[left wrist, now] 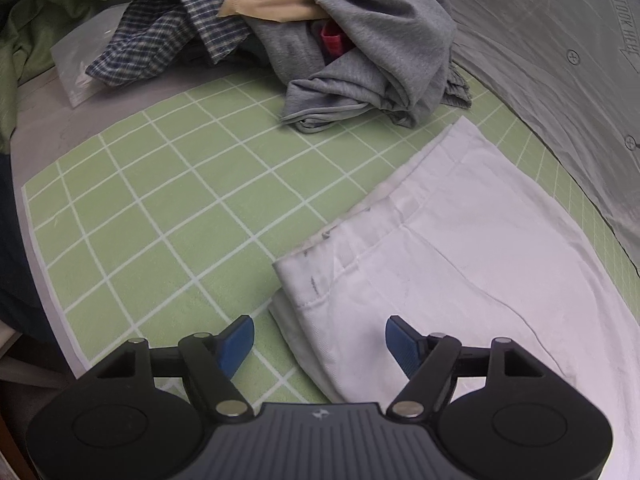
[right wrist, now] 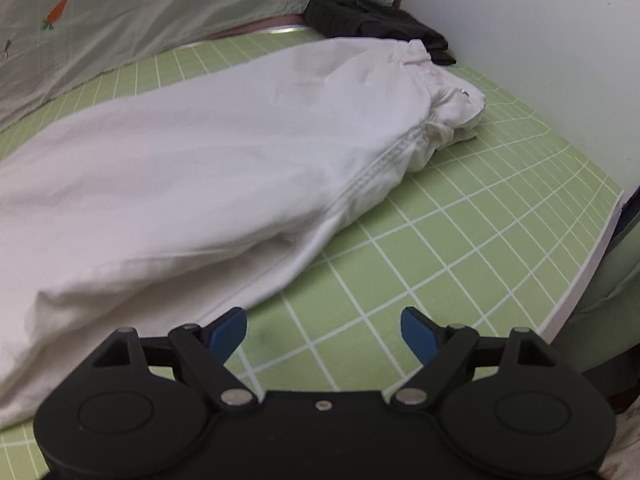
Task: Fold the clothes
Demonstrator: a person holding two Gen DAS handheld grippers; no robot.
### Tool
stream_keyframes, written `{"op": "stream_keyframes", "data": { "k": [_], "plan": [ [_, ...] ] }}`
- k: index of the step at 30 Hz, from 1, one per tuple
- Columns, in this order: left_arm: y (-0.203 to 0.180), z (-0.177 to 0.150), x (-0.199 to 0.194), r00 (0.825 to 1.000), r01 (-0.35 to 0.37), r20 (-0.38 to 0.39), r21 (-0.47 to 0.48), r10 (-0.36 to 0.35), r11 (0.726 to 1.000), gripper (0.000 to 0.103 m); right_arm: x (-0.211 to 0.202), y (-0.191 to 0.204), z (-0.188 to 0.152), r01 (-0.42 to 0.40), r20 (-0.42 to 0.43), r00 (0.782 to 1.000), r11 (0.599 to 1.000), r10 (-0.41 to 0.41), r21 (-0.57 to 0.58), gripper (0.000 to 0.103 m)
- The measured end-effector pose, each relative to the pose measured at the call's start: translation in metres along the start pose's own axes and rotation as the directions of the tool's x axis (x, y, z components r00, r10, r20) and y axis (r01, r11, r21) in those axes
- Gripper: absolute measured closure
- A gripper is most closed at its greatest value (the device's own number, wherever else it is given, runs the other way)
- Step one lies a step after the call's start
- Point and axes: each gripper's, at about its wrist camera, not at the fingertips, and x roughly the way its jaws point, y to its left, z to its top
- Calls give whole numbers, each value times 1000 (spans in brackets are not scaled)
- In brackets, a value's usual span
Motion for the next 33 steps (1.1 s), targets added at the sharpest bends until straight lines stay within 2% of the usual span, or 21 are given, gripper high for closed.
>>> {"op": "stream_keyframes", "data": {
  "k": [3,5,9,14,18,20,22,26,27,29,31,32,33],
  "plan": [
    [1,-1,0,1000,12,6,20,-12,1000,30,-10,2,8,-8,58,998,999,6,35,18],
    [2,-1,-1,1000,18,8,28,-18,999,30,-13,4,19,-48,88,995,997,43,54,18],
    [3,-1,0,1000,26,5,37,-26,999,30,-9,25,43,-112,130,985,994,111,5,17],
    [3,-2,-1,1000,24,5,46,-25,999,30,7,56,38,-186,70,979,980,191,-72,16],
    [5,-4,-2,999,35,17,31,-35,999,29,16,71,8,-181,-25,984,974,179,-134,16],
    [6,-5,-2,999,40,24,23,-40,999,29,12,64,-5,-196,-8,980,977,196,-80,15],
    [7,-5,-2,999,42,32,19,-42,999,29,12,57,-9,-202,-28,979,979,201,-24,9],
    [6,-4,-1,998,31,48,16,-31,999,29,11,55,-5,-195,-41,980,981,194,-18,7],
    [5,-4,-1,998,30,53,16,-31,999,31,10,55,-3,-191,-43,981,981,190,-16,7],
    [6,-4,-1,997,33,66,11,-33,999,36,-1,53,-1,-133,19,991,991,133,-1,8],
    [8,-4,-2,996,41,74,-9,-40,999,54,-12,49,3,-101,70,992,995,101,-4,8],
    [8,-3,-1,996,46,74,-25,-44,999,58,-17,47,5,-91,93,992,996,90,-3,8],
    [8,-3,-1,996,50,75,-37,-47,998,69,-19,43,8,-85,103,991,996,84,4,8]
  ]
}}
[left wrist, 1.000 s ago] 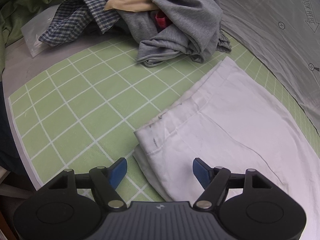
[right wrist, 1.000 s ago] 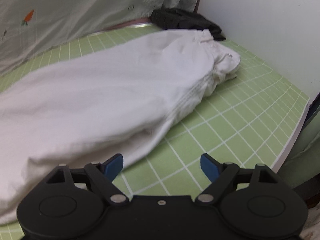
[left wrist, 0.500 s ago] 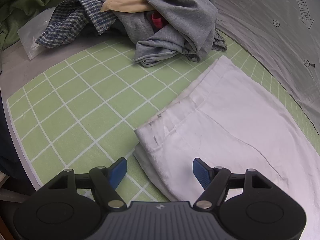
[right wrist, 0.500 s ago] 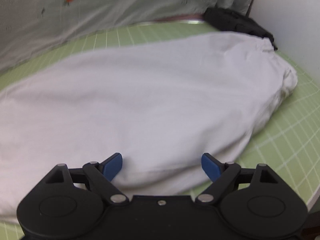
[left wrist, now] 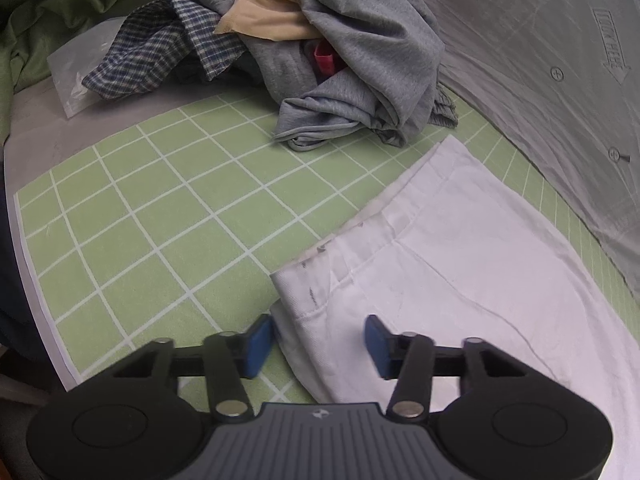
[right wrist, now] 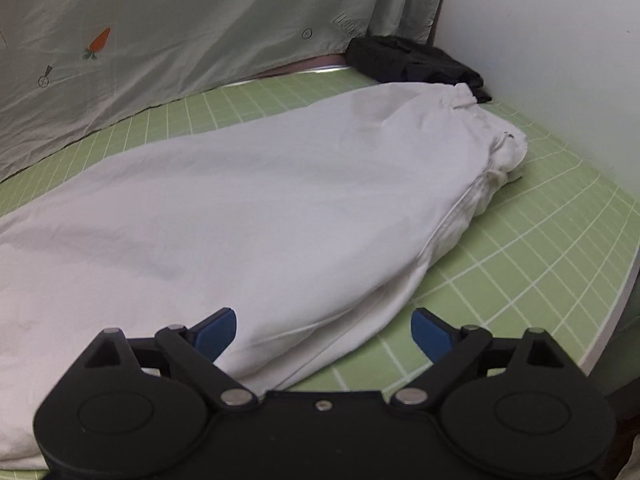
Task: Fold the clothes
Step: 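Grasp the trouser hem with the left gripper and lift it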
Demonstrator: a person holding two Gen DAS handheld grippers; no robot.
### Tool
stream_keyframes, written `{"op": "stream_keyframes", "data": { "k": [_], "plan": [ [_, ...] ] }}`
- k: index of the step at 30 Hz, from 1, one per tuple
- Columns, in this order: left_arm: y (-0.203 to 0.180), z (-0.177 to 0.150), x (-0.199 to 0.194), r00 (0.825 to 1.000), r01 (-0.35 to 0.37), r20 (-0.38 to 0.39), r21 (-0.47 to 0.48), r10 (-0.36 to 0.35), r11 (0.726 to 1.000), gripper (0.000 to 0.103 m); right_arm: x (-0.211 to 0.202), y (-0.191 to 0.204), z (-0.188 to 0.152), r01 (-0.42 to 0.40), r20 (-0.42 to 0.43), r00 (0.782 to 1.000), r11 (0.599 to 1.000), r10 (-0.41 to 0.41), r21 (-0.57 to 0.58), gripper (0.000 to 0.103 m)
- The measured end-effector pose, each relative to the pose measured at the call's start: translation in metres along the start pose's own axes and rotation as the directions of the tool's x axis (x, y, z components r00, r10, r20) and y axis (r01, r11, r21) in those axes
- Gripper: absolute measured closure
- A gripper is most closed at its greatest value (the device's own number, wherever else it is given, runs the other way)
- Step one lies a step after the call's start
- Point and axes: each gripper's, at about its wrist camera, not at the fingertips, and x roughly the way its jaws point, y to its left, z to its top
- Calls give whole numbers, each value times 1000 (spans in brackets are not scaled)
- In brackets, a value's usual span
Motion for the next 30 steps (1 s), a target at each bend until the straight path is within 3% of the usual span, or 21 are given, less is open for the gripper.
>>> {"op": "stream_keyframes", "data": {
  "k": [1,2,8,13,15,18,21,23,26,30],
  "plan": [
    [-1,1,0,1000,2,1,-11,-2,1000,81,-1,-3,3,4,6,1000,1000,-4,6,8],
    [-4,1,-1,1000,5,8,-15,-5,1000,85,0,-7,5,14,10,1000,1000,-14,11,8],
    [-34,10,-18,992,98,78,-30,-95,995,90,9,-44,19,89,7,996,993,-90,83,8],
    [-102,2,-42,963,234,112,100,-245,967,93,15,-75,26,130,2,991,981,-132,140,8],
    [-138,-12,-52,948,287,87,191,-308,938,93,16,-86,30,138,10,990,980,-141,140,8],
    [-188,-50,-61,923,372,-27,323,-385,870,93,17,-102,36,146,18,989,980,-150,136,8],
    [-224,-99,-65,899,437,-181,446,-400,781,93,21,-120,39,160,7,987,975,-163,151,8],
    [-233,-128,-62,889,457,-272,486,-368,745,93,25,-132,41,167,-4,986,973,-168,161,8],
    [-231,-154,-51,879,461,-367,486,-304,743,93,30,-146,42,172,-20,985,971,-171,167,8],
    [-223,-153,-43,883,444,-357,429,-304,787,91,38,-152,43,159,-42,987,976,-155,150,8]
  ]
}}
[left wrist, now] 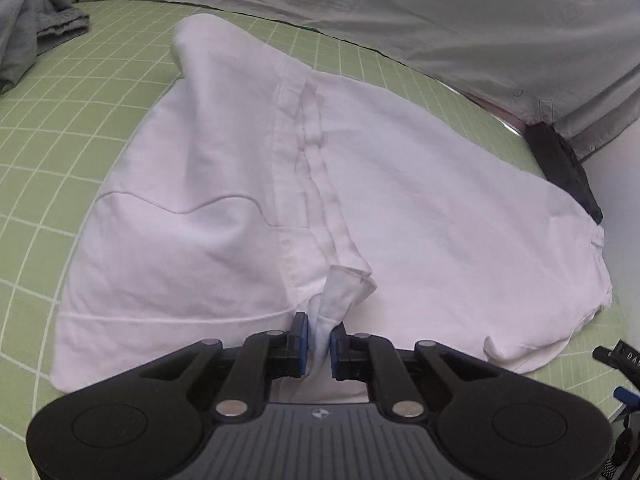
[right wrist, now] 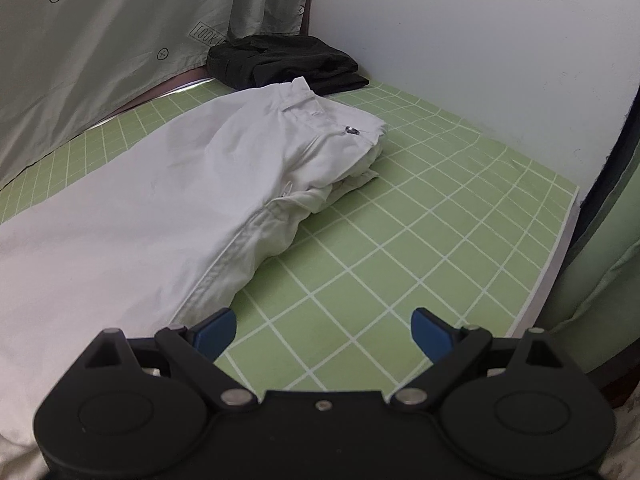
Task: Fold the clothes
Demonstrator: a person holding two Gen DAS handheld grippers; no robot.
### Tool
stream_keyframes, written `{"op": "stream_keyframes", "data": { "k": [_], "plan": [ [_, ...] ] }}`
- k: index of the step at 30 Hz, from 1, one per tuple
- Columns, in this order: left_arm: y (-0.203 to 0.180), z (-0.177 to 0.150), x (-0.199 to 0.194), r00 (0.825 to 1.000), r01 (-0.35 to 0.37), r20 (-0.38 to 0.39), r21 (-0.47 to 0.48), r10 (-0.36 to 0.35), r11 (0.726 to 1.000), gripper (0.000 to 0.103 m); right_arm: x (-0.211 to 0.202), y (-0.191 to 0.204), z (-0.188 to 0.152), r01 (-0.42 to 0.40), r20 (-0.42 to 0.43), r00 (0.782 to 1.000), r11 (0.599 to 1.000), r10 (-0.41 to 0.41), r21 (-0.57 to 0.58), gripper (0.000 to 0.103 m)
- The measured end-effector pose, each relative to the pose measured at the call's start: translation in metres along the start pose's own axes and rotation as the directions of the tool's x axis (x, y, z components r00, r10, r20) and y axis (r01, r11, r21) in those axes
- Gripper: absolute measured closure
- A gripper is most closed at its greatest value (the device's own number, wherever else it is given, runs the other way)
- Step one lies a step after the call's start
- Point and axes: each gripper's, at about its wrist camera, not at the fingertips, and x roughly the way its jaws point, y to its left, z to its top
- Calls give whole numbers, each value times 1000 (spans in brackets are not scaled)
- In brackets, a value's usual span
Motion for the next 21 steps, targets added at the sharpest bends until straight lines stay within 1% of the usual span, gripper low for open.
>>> {"op": "stream_keyframes", "data": {
  "k": [2,4,5,7,10,11,12,14,15,16,18,20,21],
  "plan": [
    [0,1,-2,1000,-8,11,-2,8,1000,88,4,0,1,-9,-7,1000,1000,9,-14,8],
    [-3,1,-8,999,-16,29,6,16,1000,79,7,3,4,-15,-9,1000,1000,15,-22,8],
    [-4,1,-11,999,-20,39,9,20,1000,76,8,5,6,-18,-8,1000,999,18,-27,8],
    [-5,4,-20,997,-13,76,-8,14,1000,66,9,11,10,-23,3,1000,999,23,-48,8],
    [0,13,-37,990,8,144,-43,-2,999,57,9,27,17,-44,24,999,995,46,-84,8],
    [3,16,-41,986,6,166,-53,3,999,55,9,34,19,-55,28,998,994,58,-98,8],
    [6,19,-46,982,-5,186,-62,17,998,52,9,42,22,-70,29,997,992,73,-107,8],
    [16,28,-51,974,-53,214,-83,69,995,44,9,61,26,-103,31,994,986,108,-127,8],
    [22,32,-52,971,-87,214,-95,106,992,38,8,71,28,-122,32,991,983,127,-139,8],
    [29,36,-51,967,-124,211,-107,145,986,34,8,83,29,-141,32,988,977,148,-158,8],
    [46,45,-50,957,-204,185,-124,224,971,34,3,109,28,-181,30,981,964,190,-197,8],
    [64,52,-50,949,-255,157,-135,275,958,34,-4,137,25,-231,19,970,947,241,-225,8],
    [71,55,-49,948,-264,147,-137,283,955,34,-8,152,23,-258,12,963,937,268,-235,8]
  ]
}}
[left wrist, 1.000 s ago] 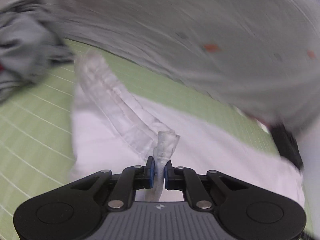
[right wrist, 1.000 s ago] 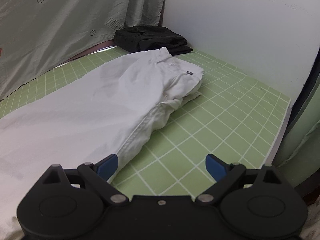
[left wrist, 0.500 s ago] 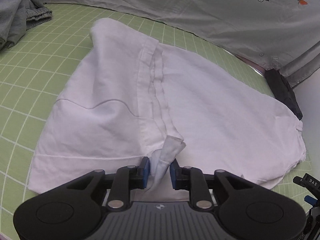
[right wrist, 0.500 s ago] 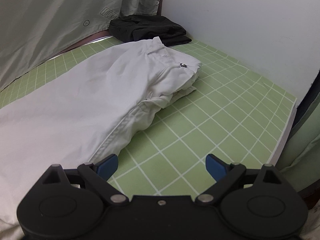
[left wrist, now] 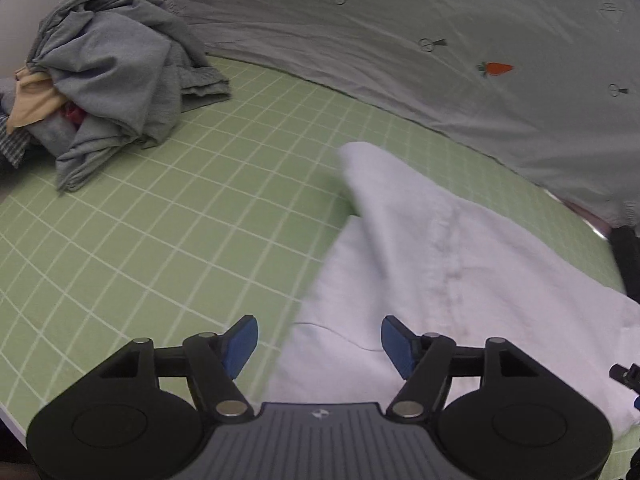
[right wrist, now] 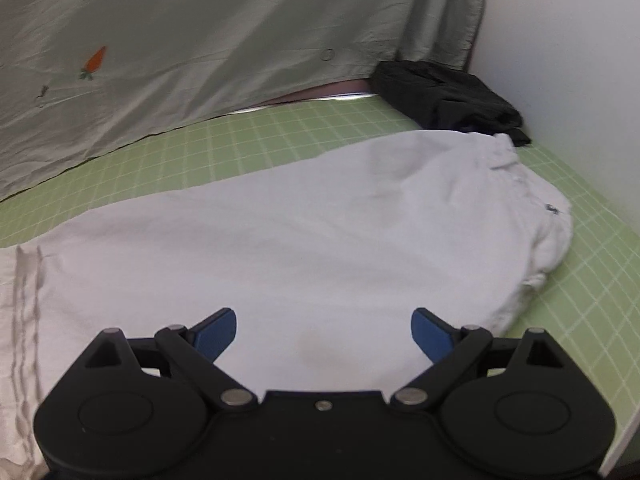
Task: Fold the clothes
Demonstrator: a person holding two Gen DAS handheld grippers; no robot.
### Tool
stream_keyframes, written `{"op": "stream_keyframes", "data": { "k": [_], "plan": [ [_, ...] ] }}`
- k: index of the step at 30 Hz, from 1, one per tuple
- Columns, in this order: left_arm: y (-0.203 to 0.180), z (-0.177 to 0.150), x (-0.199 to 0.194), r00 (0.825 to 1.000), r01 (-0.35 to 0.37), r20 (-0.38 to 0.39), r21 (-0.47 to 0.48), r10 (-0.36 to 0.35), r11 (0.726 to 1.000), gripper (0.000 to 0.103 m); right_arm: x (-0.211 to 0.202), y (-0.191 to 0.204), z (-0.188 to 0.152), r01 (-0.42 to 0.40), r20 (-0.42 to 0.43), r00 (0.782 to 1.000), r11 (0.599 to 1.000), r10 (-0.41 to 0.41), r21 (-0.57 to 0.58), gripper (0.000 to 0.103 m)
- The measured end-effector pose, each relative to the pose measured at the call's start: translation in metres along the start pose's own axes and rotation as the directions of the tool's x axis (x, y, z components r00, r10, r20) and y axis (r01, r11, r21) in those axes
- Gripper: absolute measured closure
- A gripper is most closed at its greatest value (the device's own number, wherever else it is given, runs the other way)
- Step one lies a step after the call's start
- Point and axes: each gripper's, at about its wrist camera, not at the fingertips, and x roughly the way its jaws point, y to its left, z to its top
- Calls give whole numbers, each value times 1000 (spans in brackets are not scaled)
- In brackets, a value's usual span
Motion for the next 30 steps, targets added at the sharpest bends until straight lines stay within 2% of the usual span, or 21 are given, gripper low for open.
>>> {"op": "stream_keyframes", "data": {
  "k": [5,10,17,25,27,28,29,30],
  "plan": [
    [33,22,16,999,6,-32,46,-4,999,31,4,83,5,-144,-7,990,988,144,-50,8],
    [50,57,48,998,29,-54,110,-24,993,30,18,165,11,-278,-22,961,958,277,-77,9],
    [56,88,94,992,58,-115,132,-42,990,29,45,240,15,-331,-84,942,938,324,-98,12],
    [65,92,113,986,96,-144,112,-79,989,25,71,272,12,-376,-147,921,922,361,-95,12],
    [65,95,114,987,97,-142,112,-81,989,25,74,274,12,-405,-152,909,910,389,-90,23],
    [65,97,116,987,97,-142,112,-81,989,25,74,275,13,-429,-152,898,899,413,-92,41],
    [64,98,117,987,97,-140,113,-81,989,25,73,278,14,-431,-155,898,894,413,-118,52],
    [64,100,118,987,97,-138,113,-81,989,25,72,281,15,-433,-158,898,890,412,-144,58]
  ]
}}
